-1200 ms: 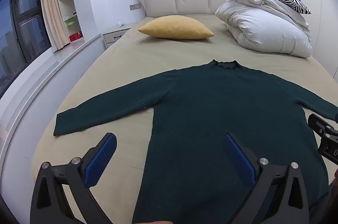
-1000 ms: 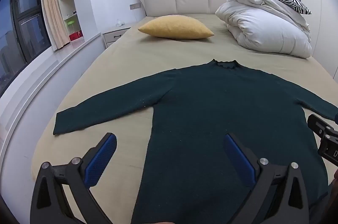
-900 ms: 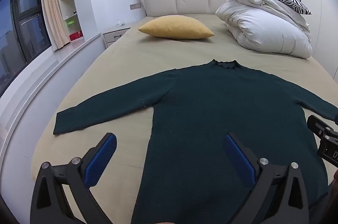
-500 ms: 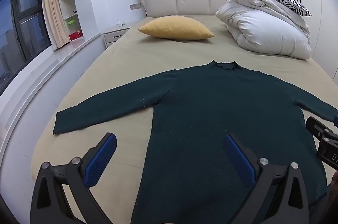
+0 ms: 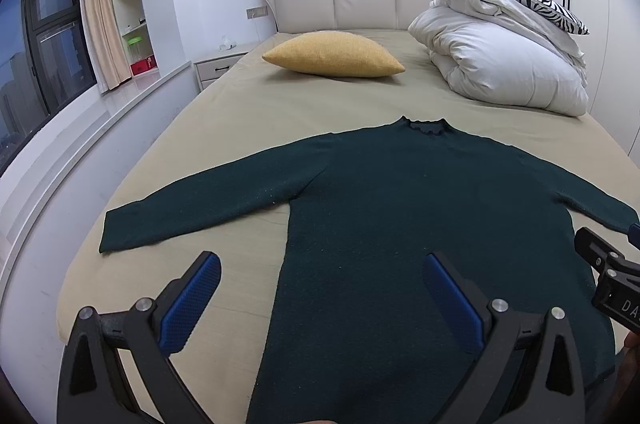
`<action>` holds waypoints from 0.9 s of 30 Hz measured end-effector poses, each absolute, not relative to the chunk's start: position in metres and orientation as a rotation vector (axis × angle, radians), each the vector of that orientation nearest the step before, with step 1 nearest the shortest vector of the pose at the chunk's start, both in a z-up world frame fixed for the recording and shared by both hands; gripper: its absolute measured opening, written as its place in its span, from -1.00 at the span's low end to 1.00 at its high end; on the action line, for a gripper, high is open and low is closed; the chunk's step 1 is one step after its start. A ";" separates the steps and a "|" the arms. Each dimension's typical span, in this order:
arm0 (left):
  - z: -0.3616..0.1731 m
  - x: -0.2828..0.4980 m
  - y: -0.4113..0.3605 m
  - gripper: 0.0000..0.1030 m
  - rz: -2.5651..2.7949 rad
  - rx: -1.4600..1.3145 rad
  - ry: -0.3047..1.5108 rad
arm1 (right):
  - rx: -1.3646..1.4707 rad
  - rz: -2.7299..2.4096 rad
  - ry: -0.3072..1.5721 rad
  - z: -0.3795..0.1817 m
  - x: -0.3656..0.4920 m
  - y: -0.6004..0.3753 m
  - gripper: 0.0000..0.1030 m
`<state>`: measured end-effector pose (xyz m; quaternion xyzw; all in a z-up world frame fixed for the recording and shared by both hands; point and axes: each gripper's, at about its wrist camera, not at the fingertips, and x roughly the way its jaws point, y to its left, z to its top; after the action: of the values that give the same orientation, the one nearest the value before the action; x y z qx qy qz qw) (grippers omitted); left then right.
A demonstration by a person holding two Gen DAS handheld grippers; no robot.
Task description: Fold small clothes
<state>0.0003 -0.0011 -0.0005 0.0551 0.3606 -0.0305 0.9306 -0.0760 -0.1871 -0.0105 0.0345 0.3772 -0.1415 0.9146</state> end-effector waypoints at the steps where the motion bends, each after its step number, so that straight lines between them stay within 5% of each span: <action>1: 0.000 0.000 -0.001 1.00 -0.063 0.112 0.738 | 0.070 -0.291 0.776 -0.010 -0.076 -0.187 1.00; 27: 0.013 0.002 -0.004 1.00 -0.066 0.103 0.739 | 0.059 -0.280 0.786 -0.013 -0.074 -0.182 1.00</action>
<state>0.0022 -0.0037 0.0134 0.0502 0.3609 -0.0320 0.9307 -0.0742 -0.1823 -0.0125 0.0288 0.3814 -0.1358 0.9139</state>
